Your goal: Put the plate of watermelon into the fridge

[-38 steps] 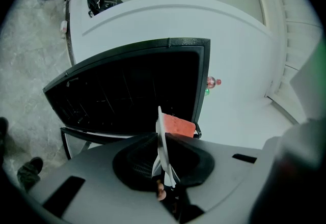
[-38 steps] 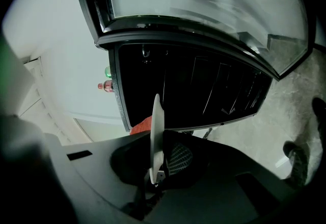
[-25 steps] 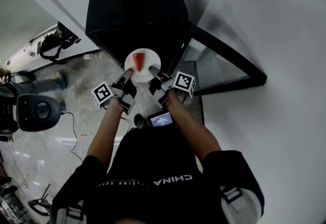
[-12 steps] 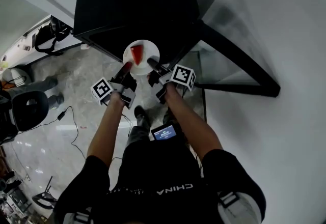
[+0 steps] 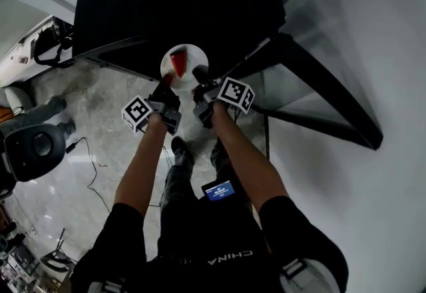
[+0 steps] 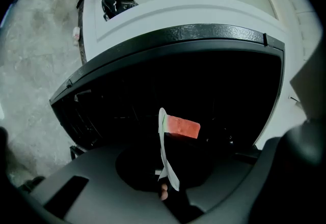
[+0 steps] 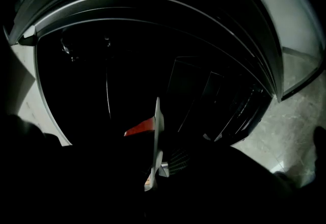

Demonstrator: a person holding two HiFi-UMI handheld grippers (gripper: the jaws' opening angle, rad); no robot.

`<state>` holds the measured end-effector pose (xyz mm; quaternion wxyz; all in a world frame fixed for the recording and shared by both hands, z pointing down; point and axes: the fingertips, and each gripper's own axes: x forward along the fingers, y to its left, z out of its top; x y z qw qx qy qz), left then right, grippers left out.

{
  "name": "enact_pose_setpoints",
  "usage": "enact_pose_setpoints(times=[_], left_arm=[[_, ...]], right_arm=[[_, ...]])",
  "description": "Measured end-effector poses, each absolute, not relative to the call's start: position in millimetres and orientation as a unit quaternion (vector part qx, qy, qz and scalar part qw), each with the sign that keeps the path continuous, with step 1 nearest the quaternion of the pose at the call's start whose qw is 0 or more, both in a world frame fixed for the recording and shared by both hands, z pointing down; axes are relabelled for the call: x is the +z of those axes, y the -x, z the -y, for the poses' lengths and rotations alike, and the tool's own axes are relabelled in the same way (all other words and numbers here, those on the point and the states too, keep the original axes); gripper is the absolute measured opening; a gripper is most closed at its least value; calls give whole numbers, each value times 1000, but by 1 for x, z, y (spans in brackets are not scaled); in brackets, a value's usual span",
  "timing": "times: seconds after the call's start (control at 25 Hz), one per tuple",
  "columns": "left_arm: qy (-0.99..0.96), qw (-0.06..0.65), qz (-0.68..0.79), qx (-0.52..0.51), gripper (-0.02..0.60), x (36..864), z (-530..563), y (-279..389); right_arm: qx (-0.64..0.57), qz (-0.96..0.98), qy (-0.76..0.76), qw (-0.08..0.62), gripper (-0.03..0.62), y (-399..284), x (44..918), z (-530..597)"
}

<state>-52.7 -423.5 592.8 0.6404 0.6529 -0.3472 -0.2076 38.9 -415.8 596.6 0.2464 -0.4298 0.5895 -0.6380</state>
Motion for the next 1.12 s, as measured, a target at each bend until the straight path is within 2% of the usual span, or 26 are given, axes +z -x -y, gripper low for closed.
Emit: enact_pose_setpoints(times=[0.44, 1.12], left_arm=[[-638, 638, 374, -215, 28, 645, 459, 52], [-635, 637, 393, -193, 21, 662, 473, 47]], right_arm=[[-610, -600, 468, 221, 32, -42, 642, 454], [-606, -621, 474, 152, 34, -45, 662, 456]])
